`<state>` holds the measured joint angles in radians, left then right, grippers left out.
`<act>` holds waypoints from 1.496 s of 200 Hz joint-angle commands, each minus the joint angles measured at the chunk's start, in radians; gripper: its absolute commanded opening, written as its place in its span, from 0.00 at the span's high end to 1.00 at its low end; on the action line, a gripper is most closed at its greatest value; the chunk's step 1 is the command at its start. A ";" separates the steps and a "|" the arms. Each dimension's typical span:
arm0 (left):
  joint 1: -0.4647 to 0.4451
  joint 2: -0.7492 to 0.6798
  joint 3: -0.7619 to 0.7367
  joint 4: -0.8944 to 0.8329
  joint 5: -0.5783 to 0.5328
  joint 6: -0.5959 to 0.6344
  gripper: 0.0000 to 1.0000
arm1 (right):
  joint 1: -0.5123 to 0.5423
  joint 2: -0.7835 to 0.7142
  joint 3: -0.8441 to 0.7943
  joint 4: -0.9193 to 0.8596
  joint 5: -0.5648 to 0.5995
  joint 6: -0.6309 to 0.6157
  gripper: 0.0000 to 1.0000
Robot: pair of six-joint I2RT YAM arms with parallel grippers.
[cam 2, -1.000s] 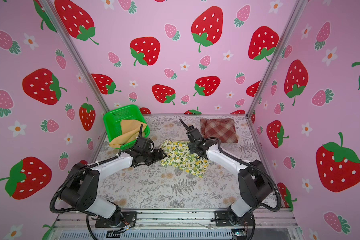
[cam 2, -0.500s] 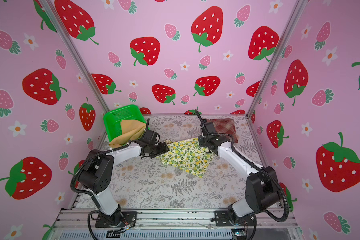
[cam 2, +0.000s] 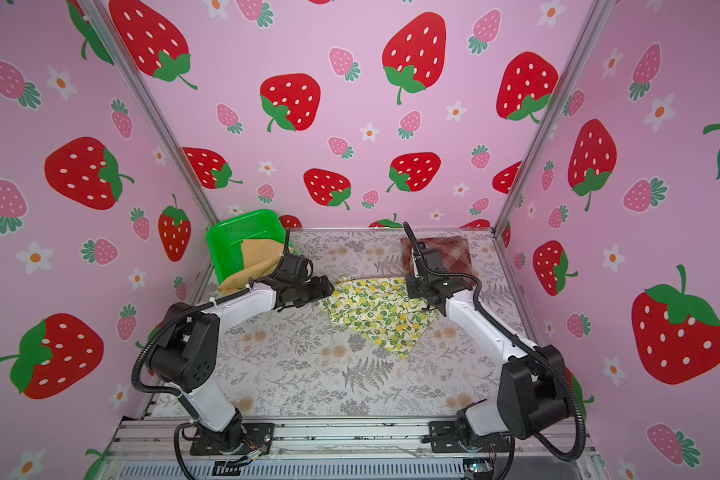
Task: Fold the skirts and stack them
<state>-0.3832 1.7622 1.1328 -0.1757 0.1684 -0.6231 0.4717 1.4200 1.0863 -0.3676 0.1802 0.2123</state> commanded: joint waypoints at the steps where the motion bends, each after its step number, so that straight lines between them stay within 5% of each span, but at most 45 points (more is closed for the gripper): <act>1: 0.010 0.050 0.077 0.009 0.015 0.052 0.13 | -0.007 -0.036 -0.009 -0.001 -0.010 0.010 0.86; 65: 0.015 0.150 0.197 0.006 0.094 0.002 0.14 | -0.012 -0.097 -0.078 0.025 -0.016 0.019 0.87; 119: 0.009 0.051 0.223 -0.120 0.106 -0.191 0.09 | -0.012 -0.156 -0.178 0.072 -0.038 0.039 0.86; 185: -0.059 -0.110 0.099 -0.059 0.052 -0.527 0.03 | -0.012 -0.212 -0.310 0.150 -0.084 0.081 0.86; 299: -0.108 0.136 0.171 0.074 0.068 -0.681 0.15 | -0.013 -0.328 -0.420 0.155 -0.093 0.108 0.86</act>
<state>-0.4938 1.8481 1.2373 -0.1272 0.2356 -1.2675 0.4660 1.1233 0.6872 -0.2226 0.0940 0.2993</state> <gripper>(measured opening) 0.865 0.133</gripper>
